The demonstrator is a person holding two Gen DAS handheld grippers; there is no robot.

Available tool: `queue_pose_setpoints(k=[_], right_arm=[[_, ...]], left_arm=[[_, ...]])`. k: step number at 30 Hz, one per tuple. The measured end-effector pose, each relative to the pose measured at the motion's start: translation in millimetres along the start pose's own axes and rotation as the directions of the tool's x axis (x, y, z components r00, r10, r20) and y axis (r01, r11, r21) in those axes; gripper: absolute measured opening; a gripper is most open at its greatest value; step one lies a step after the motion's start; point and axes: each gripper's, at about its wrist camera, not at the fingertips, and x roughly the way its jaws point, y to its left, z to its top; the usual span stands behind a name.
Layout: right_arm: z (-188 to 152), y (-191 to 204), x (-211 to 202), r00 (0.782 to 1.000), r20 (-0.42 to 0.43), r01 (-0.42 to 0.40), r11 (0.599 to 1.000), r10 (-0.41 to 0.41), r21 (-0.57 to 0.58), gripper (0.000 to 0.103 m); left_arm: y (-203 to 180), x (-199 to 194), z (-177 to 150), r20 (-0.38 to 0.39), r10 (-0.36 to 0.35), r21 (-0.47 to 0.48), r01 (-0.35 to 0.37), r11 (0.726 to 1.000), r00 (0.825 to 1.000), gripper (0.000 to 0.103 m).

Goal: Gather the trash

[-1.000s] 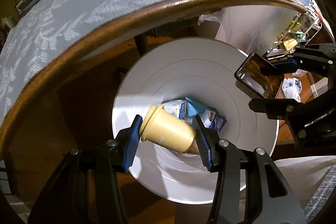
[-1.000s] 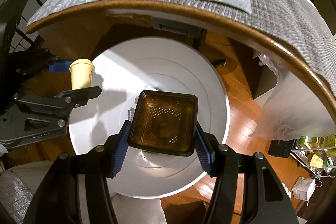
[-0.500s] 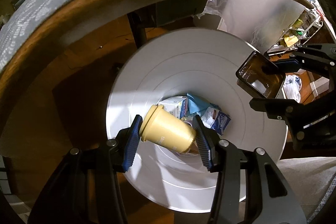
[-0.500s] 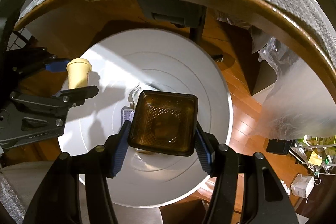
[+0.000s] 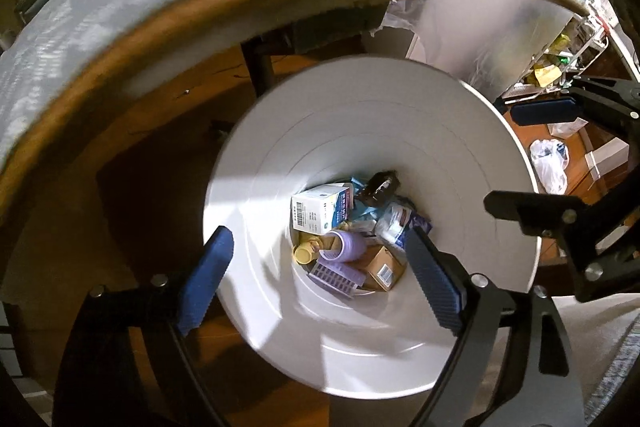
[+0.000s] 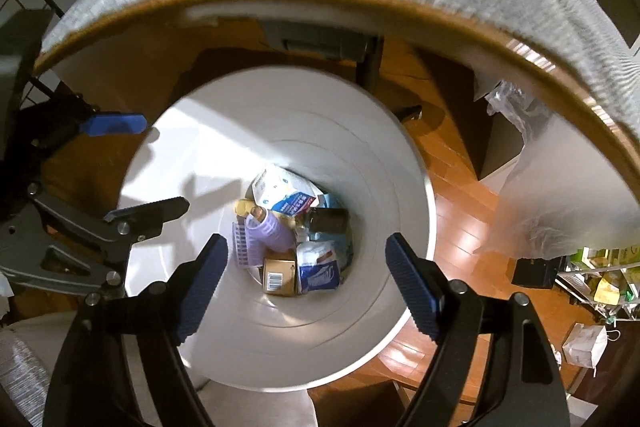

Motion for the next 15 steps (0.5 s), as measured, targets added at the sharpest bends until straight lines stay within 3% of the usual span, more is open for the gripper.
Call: queue_pose_setpoints(k=[3, 7, 9, 11, 15], right_arm=[[2.2, -2.8, -24.4, 0.999, 0.040, -0.012, 1.000, 0.011, 0.008, 0.081], [9.6, -2.4, -69.2, 0.990, 0.136, -0.032, 0.999, 0.031, 0.007, 0.089], [16.7, -6.5, -90.1, 0.982, 0.189, -0.034, 0.999, 0.032, 0.009, 0.092], [30.2, -12.7, -111.2, 0.968, 0.252, -0.023, 1.000, 0.019, 0.016, 0.097], [66.7, -41.7, -127.4, 0.934, 0.343, 0.078, 0.994, -0.098, 0.071, 0.099]], left_arm=[[-0.2, -23.6, 1.5, 0.039, -0.012, 0.001, 0.012, 1.000, 0.999, 0.089], [1.4, -66.6, 9.9, 0.129, -0.013, -0.002, 0.013, 1.000, 0.992, 0.092], [5.0, -95.9, 19.5, 0.209, -0.002, -0.024, 0.007, 1.000, 0.978, 0.101], [12.2, -117.8, 30.3, 0.281, 0.022, -0.048, -0.009, 0.999, 0.959, 0.101], [47.7, -132.4, 61.2, 0.353, 0.126, -0.136, -0.082, 0.987, 0.927, 0.101]])
